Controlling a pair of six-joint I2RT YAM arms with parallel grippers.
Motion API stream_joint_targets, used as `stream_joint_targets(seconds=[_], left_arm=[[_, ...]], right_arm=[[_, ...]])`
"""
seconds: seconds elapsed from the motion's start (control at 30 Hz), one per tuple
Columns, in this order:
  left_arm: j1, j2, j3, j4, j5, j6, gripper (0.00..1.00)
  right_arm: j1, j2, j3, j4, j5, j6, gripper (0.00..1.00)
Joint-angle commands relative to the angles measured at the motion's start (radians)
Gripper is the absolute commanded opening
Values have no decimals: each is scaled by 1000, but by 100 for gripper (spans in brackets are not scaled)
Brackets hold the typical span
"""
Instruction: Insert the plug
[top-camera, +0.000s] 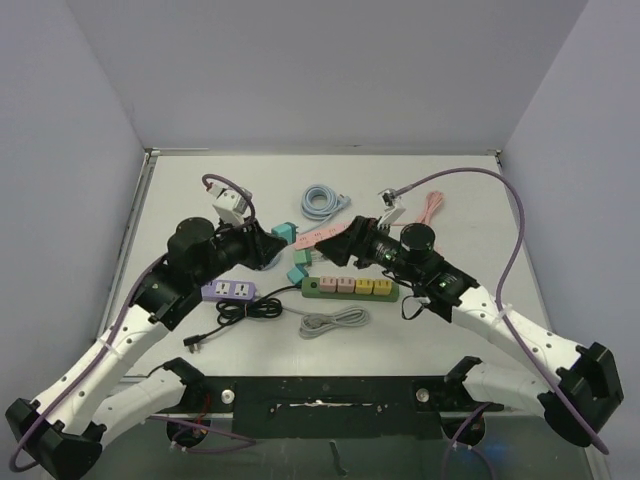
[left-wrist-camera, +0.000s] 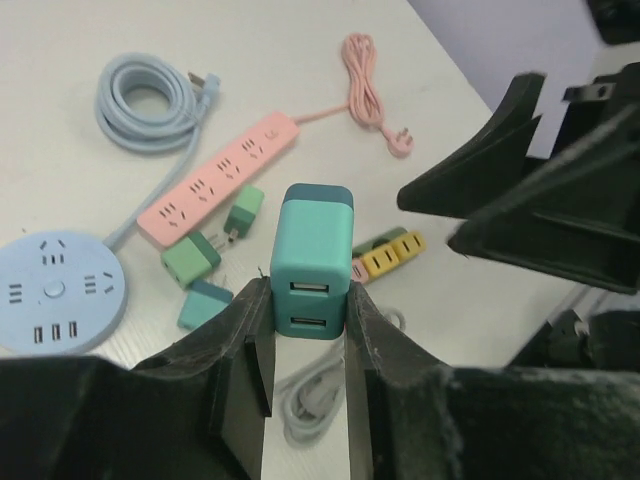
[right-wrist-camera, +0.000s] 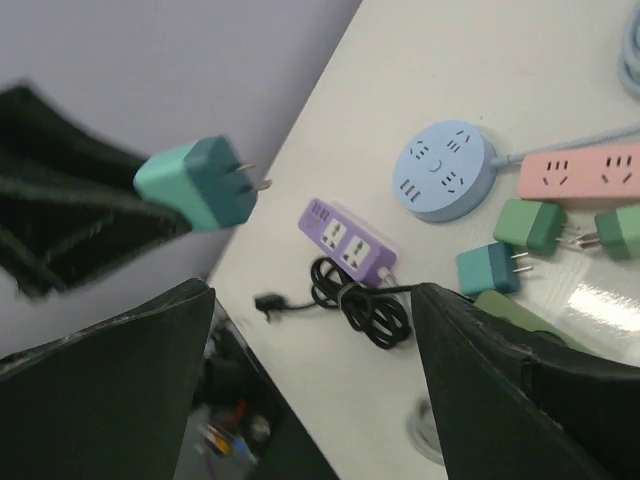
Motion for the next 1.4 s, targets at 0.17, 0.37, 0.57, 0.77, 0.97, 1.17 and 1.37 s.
stream_joint_targets(seconds=[0.17, 0.37, 0.57, 0.77, 0.97, 1.17, 1.37], left_arm=[[103, 109, 237, -377, 449, -49, 0], [103, 149, 261, -355, 458, -142, 0], [106, 171, 253, -399, 439, -135, 0], [108, 162, 227, -400, 438, -135, 0], [108, 149, 206, -381, 447, -145, 0], [108, 137, 186, -365, 446, -152, 0], [108, 85, 126, -252, 388, -212, 24]], right_arm=[[126, -183, 71, -219, -167, -1128, 82], [268, -45, 127, -240, 97, -1456, 85], [287, 32, 93, -44, 102, -1537, 74], [289, 46, 70, 22, -1, -1525, 77], [288, 63, 69, 46, -101, -1491, 76], [288, 101, 69, 59, -112, -1494, 41], [292, 84, 12, 249, -52, -1372, 22]])
